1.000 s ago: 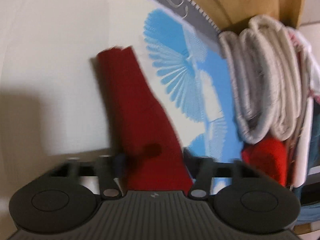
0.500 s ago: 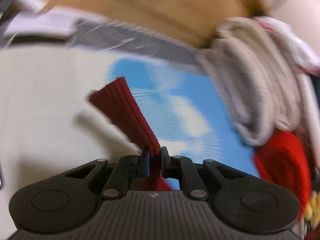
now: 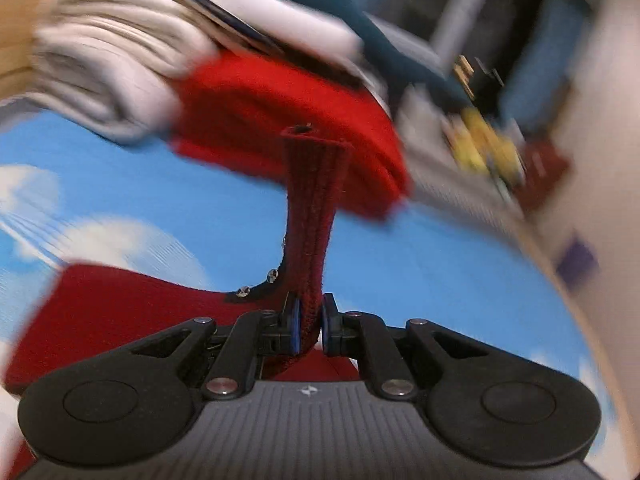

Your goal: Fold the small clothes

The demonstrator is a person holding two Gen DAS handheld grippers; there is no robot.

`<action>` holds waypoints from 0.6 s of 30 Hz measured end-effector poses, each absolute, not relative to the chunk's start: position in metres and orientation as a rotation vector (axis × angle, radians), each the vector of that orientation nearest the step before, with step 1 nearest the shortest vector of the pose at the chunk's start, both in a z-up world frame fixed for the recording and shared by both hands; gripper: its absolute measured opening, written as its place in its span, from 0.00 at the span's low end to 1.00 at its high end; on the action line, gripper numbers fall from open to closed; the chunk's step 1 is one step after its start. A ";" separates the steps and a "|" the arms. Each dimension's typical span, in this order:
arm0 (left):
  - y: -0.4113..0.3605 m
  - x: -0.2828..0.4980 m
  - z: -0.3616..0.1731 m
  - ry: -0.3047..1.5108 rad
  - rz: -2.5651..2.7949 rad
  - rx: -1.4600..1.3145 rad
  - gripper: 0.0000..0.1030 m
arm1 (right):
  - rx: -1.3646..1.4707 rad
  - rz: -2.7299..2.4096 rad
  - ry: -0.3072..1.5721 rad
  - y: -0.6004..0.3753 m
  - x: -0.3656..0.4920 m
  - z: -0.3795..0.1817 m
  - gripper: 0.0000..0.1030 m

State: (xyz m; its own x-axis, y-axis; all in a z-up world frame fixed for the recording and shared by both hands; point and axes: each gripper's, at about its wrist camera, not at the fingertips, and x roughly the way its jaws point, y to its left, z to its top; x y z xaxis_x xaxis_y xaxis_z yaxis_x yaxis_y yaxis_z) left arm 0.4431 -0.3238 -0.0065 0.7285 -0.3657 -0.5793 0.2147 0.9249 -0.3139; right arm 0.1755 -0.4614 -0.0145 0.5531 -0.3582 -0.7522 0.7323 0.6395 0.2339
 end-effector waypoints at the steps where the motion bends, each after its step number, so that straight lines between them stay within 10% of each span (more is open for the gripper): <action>1: -0.356 0.431 -0.028 0.718 -0.374 -0.173 0.11 | 0.580 -0.689 0.729 -0.464 0.173 -0.015 0.91; 5: -0.436 0.394 -0.120 0.954 -0.441 0.045 0.75 | 0.591 -0.686 0.725 -0.471 0.166 -0.015 0.91; 18: -0.273 0.410 -0.105 0.695 -0.140 0.162 0.94 | 0.626 -0.661 0.678 -0.475 0.154 -0.005 0.91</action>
